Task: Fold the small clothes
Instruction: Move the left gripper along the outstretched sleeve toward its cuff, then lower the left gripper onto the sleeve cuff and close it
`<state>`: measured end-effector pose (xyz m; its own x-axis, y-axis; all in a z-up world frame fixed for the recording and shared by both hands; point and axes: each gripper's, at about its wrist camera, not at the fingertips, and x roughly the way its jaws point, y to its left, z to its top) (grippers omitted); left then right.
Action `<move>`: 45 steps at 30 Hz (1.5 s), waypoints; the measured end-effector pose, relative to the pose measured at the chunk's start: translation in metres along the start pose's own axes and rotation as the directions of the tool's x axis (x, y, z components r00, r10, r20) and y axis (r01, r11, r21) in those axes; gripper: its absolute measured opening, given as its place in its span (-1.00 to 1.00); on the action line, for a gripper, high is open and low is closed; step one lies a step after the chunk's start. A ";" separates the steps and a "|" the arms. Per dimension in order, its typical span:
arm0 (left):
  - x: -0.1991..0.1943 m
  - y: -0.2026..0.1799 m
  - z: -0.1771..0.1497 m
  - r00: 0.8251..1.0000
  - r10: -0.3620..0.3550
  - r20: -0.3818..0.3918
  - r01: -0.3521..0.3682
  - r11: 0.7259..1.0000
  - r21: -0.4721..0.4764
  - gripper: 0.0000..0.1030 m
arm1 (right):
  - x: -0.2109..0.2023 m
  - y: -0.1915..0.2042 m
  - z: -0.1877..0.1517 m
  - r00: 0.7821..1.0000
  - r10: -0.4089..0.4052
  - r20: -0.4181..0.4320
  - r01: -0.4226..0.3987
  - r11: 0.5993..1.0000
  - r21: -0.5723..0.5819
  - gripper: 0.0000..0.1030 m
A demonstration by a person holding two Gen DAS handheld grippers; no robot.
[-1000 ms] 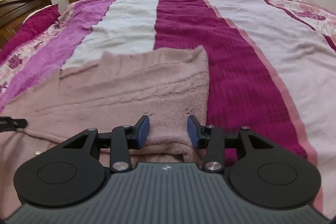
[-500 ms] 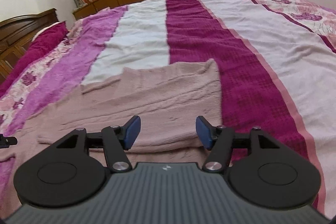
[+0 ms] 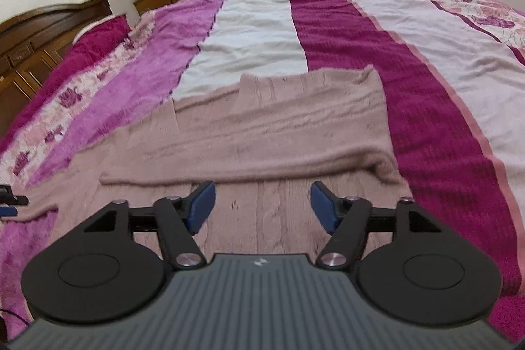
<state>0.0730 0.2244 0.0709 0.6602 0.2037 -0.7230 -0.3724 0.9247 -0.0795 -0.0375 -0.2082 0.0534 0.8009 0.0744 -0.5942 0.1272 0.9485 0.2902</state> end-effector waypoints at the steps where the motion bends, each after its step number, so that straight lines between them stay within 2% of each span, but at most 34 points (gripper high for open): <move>1: 0.003 0.002 0.000 1.000 0.002 -0.003 -0.002 1.000 -0.013 -0.13 | 0.001 0.001 -0.003 1.000 -0.007 -0.004 0.007 1.000 -0.004 0.42; 7: 0.019 0.015 0.004 1.000 0.002 -0.018 -0.003 0.997 -0.072 -0.13 | 0.008 0.005 -0.017 0.999 -0.033 -0.041 0.033 0.999 -0.007 0.43; 15: 0.034 0.027 0.012 1.000 0.007 -0.030 -0.010 0.992 -0.129 -0.13 | 0.014 0.007 -0.017 0.997 -0.054 -0.054 0.053 0.999 -0.012 0.43; 30: 0.059 0.039 0.018 0.999 0.025 -0.031 -0.030 0.983 -0.180 -0.13 | 0.026 0.009 -0.018 0.994 -0.073 -0.083 0.071 0.997 -0.020 0.43; 45: 0.077 0.055 0.023 1.000 -0.019 0.023 0.025 0.961 -0.274 -0.03 | 0.028 0.003 -0.020 0.994 -0.080 -0.078 0.080 0.997 -0.009 0.43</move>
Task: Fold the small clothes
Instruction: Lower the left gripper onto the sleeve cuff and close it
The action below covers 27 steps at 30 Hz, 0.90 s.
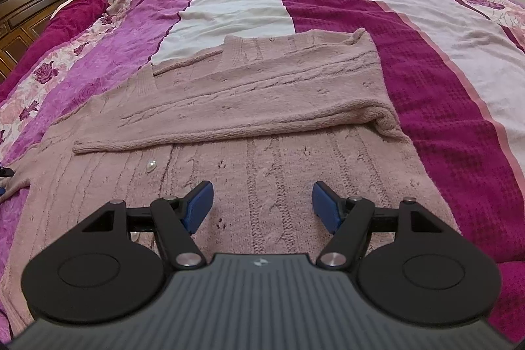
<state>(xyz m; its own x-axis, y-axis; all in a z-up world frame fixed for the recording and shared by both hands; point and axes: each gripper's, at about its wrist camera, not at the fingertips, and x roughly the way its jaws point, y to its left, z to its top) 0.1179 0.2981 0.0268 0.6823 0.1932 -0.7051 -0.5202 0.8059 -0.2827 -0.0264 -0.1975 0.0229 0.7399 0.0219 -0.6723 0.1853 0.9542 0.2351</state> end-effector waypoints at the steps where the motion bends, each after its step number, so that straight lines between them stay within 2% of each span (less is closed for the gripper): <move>1: -0.003 0.002 0.000 1.000 -0.006 -0.003 0.006 1.000 -0.019 -0.03 | 0.000 0.000 0.000 1.000 0.000 0.000 0.000 1.000 0.001 0.43; 7: -0.028 0.018 -0.015 0.996 -0.083 -0.009 0.080 0.982 -0.172 0.01 | 0.003 -0.001 0.000 1.000 -0.005 0.004 0.005 1.000 0.008 0.43; 14: -0.009 0.030 -0.009 0.993 -0.114 0.022 0.116 0.957 -0.264 0.01 | 0.002 0.002 -0.002 1.000 -0.002 0.003 0.002 1.000 -0.009 0.43; 18: 0.002 0.034 -0.001 0.991 -0.128 0.046 0.136 0.953 -0.270 0.00 | 0.002 0.000 -0.002 1.000 -0.001 0.003 0.001 1.000 0.003 0.43; 22: 0.002 0.032 -0.001 0.991 -0.129 0.046 0.136 0.962 -0.235 -0.04 | 0.002 -0.001 -0.002 1.000 0.000 0.004 0.000 1.000 0.004 0.43; 27: -0.032 0.036 -0.010 0.986 -0.164 -0.010 0.153 0.941 -0.300 -0.01 | 0.000 -0.002 -0.001 1.000 0.002 0.010 -0.002 1.000 0.004 0.43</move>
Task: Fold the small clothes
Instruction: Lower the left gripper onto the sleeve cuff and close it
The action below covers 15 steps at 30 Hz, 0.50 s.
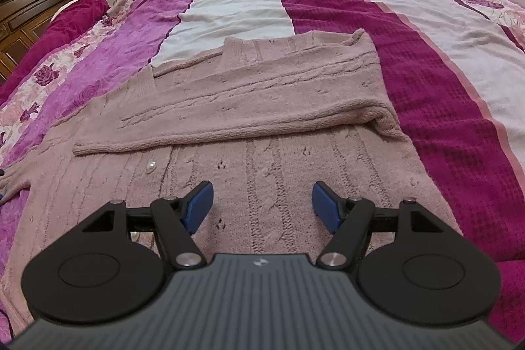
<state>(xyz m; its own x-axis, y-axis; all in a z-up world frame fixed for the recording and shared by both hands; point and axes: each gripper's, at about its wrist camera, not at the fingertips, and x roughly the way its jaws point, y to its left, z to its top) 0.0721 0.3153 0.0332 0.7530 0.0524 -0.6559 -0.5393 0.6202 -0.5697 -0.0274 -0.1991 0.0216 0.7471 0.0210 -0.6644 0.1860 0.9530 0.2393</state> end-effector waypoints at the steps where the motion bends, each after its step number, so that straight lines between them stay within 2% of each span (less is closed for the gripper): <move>1: -0.008 0.000 -0.005 1.000 -0.010 -0.002 0.010 1.000 -0.003 -0.01 | 0.000 0.000 0.000 1.000 -0.001 0.001 0.001 1.000 0.002 0.43; 3: -0.015 -0.002 -0.012 1.000 -0.022 -0.010 0.022 1.000 0.002 0.12 | 0.001 -0.001 0.000 1.000 -0.003 0.001 0.003 1.000 0.011 0.43; 4: -0.014 -0.002 -0.014 1.000 -0.012 -0.010 0.012 1.000 0.002 0.23 | 0.002 -0.001 0.000 1.000 -0.002 0.001 0.002 1.000 0.013 0.43; 5: -0.011 -0.003 -0.016 1.000 0.003 -0.007 -0.003 1.000 0.008 0.27 | 0.002 0.000 -0.001 1.000 -0.002 0.001 0.002 1.000 0.013 0.43; 7: 0.001 0.000 -0.018 0.999 0.049 -0.017 -0.049 0.999 0.000 0.27 | 0.001 0.001 -0.001 1.000 0.005 0.001 -0.005 1.000 0.008 0.43; 9: 0.007 0.002 -0.018 0.999 0.048 0.006 -0.047 0.999 -0.022 0.28 | -0.002 0.001 -0.002 1.000 0.011 0.002 -0.011 1.000 0.003 0.43; 15: 0.022 -0.004 -0.006 0.994 0.074 0.074 -0.076 0.997 0.021 0.29 | -0.002 -0.004 -0.003 1.000 0.000 0.002 0.000 1.000 0.026 0.43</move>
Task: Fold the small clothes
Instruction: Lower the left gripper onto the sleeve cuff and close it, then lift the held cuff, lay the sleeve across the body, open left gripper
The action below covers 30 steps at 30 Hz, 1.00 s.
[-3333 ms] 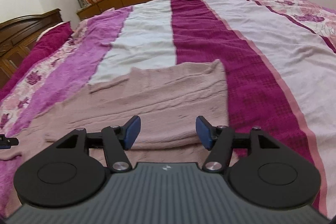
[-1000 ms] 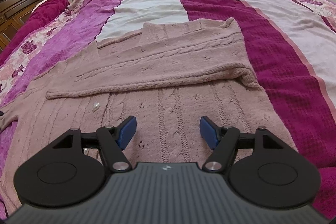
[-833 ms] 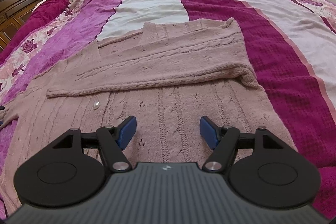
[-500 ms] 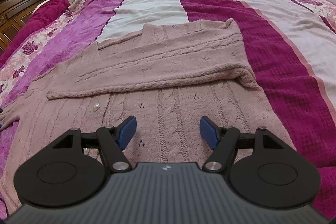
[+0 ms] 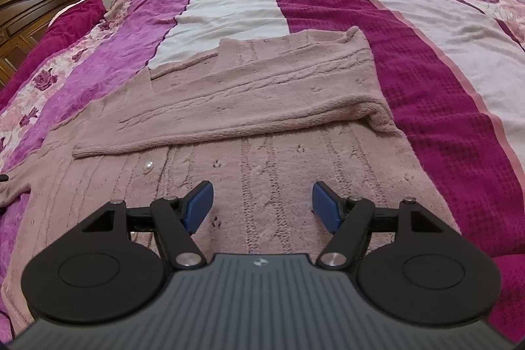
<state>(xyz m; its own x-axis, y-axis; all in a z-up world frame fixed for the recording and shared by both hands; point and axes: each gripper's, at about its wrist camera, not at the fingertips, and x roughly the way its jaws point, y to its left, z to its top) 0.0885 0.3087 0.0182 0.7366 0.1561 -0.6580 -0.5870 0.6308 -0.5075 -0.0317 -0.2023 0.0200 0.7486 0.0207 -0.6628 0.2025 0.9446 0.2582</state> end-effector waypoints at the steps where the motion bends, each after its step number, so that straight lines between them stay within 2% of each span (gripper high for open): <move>1: 0.002 0.001 0.003 1.000 -0.004 0.012 0.004 1.000 -0.003 0.28 | 0.000 0.000 0.000 1.000 0.000 0.001 0.000 1.000 0.002 0.43; 2: 0.005 0.001 0.005 1.000 -0.009 0.020 0.009 1.000 0.003 0.26 | -0.001 0.000 0.000 1.000 0.000 0.002 0.000 1.000 0.001 0.43; 3: 0.008 -0.001 0.007 1.000 -0.016 0.025 0.015 0.999 0.035 -0.09 | -0.001 0.000 0.000 1.000 0.000 0.003 0.000 1.000 -0.001 0.43; 4: 0.011 -0.006 0.008 1.000 -0.020 0.019 0.019 0.997 0.081 -0.78 | 0.000 0.001 0.000 1.000 0.000 0.004 0.000 1.000 -0.003 0.43; 6: 0.012 -0.012 0.008 0.999 -0.045 0.006 0.043 0.987 0.152 -0.81 | 0.001 0.001 -0.001 1.000 0.000 0.003 0.000 1.000 -0.005 0.43; 9: -0.004 -0.022 0.007 0.993 -0.112 0.047 0.098 0.969 0.227 -0.82 | 0.001 0.001 -0.001 1.000 0.001 0.003 -0.001 1.000 -0.003 0.43; 14: -0.028 -0.048 0.005 0.979 -0.182 0.092 0.147 0.944 0.296 -0.83 | 0.001 -0.001 0.000 1.000 0.009 0.007 -0.009 1.000 0.004 0.43; 21: -0.068 -0.094 -0.012 0.941 -0.327 0.091 0.279 0.897 0.343 -0.83 | -0.003 -0.006 0.000 1.000 0.016 0.015 -0.017 1.000 0.023 0.43; 26: -0.096 -0.133 -0.041 0.900 -0.432 0.060 0.372 0.832 0.412 -0.83 | -0.005 -0.010 0.000 1.000 0.019 0.024 -0.020 0.999 0.037 0.43; 30: -0.107 -0.159 -0.076 0.873 -0.488 -0.018 0.440 0.769 0.464 -0.83 | -0.008 -0.014 -0.001 0.999 0.022 0.030 -0.023 0.999 0.049 0.43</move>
<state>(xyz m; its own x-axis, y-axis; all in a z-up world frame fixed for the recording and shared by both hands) 0.0777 0.1338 0.1268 0.9232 -0.1855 -0.3366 0.0285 0.9064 -0.4214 -0.0410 -0.2155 0.0210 0.7715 0.0312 -0.6354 0.2156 0.9269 0.3072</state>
